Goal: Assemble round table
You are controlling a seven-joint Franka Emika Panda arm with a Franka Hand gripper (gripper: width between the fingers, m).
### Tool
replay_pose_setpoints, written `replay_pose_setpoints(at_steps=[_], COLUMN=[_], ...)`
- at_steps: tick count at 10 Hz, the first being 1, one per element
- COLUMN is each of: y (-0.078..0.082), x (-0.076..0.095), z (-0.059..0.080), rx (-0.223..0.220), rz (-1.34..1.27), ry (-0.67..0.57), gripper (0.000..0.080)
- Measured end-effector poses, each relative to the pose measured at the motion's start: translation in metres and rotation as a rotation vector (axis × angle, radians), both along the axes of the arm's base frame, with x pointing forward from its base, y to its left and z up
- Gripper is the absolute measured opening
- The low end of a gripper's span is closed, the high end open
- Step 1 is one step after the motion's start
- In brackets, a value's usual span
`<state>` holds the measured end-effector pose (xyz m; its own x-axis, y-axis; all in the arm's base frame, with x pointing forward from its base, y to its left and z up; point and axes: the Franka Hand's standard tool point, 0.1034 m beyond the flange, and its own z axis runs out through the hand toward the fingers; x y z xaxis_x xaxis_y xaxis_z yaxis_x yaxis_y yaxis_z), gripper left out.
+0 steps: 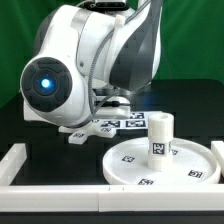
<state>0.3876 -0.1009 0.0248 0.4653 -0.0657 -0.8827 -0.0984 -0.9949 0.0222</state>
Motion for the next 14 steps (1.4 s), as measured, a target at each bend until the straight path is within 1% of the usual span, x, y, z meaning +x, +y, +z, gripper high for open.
replay_pose_setpoints(at_steps=[1, 2, 8, 11, 13, 14], y=[0.002, 0.002, -0.001, -0.004, -0.004, -0.005], x=[-0.010, -0.013, -0.015, -0.019, -0.023, -0.022], z=[-0.005, -0.009, -0.009, -0.012, -0.016, -0.016], rx=[-0.011, -0.019, -0.022, -0.036, -0.061, -0.061], rz=[-0.010, -0.013, -0.023, -0.038, -0.050, -0.051], ry=[0.024, 0.034, 0.039, 0.054, 0.069, 0.066], gripper=[0.0649, 0.0649, 0.0649, 0.0649, 0.0649, 0.0649])
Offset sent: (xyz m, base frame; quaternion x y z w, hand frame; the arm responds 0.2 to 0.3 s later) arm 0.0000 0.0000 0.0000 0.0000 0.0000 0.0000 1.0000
